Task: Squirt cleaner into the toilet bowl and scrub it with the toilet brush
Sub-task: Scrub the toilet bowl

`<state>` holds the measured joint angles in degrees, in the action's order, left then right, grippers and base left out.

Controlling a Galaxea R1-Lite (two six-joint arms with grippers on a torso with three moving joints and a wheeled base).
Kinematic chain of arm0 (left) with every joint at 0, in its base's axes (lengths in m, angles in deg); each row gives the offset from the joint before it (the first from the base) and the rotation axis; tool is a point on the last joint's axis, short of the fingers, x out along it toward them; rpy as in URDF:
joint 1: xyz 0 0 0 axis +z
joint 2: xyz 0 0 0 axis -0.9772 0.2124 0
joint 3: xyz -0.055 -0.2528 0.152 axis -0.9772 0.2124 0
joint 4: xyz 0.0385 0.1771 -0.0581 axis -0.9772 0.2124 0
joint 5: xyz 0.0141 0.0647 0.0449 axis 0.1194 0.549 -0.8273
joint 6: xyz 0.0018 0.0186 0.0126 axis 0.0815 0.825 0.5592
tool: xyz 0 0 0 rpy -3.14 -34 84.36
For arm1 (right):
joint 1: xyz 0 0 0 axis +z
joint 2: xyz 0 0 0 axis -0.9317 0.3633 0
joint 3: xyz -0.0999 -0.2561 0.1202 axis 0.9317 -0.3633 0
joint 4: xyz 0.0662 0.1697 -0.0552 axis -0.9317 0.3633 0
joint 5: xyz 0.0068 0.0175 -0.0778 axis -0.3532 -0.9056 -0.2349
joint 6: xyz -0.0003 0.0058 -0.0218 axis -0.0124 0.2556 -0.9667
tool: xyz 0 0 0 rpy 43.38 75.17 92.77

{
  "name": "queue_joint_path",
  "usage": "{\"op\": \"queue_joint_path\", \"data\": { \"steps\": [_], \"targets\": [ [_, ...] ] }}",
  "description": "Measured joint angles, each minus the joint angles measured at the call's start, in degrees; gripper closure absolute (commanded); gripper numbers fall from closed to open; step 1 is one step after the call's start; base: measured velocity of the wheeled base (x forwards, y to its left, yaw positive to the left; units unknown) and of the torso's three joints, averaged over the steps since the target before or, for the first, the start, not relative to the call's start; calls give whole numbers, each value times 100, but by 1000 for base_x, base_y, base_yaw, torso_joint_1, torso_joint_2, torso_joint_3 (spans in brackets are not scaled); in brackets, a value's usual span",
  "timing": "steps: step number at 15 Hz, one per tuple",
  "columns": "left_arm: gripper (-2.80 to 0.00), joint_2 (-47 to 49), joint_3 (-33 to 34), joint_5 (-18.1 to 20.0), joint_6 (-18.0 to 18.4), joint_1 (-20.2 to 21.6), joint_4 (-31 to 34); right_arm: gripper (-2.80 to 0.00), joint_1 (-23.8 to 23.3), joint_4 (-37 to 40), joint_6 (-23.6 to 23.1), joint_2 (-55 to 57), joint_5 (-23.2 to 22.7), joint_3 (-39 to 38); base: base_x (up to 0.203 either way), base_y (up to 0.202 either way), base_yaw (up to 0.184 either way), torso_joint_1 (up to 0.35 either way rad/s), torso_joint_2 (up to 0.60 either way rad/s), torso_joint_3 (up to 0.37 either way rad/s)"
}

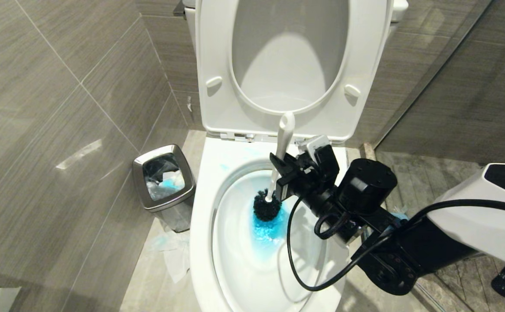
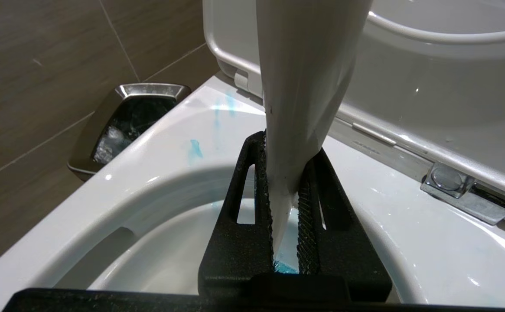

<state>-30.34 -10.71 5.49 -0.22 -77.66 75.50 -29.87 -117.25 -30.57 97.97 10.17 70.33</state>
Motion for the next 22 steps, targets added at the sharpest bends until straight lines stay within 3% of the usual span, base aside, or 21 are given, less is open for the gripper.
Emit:
{"op": "queue_joint_path", "data": {
  "steps": [7,13,22],
  "targets": [
    [0,0,0,0,0,0,-1,0,-99,-29,-19,903,11,493,0,0,0,0,0,0],
    [0,0,0,0,-1,0,1,0,-162,-41,1,1106,33,466,0,0,0,0,0,0],
    [0,0,0,0,2,0,0,0,-57,-41,97,-771,-8,-1072,0,0,0,0,0,0]
  ]
}}
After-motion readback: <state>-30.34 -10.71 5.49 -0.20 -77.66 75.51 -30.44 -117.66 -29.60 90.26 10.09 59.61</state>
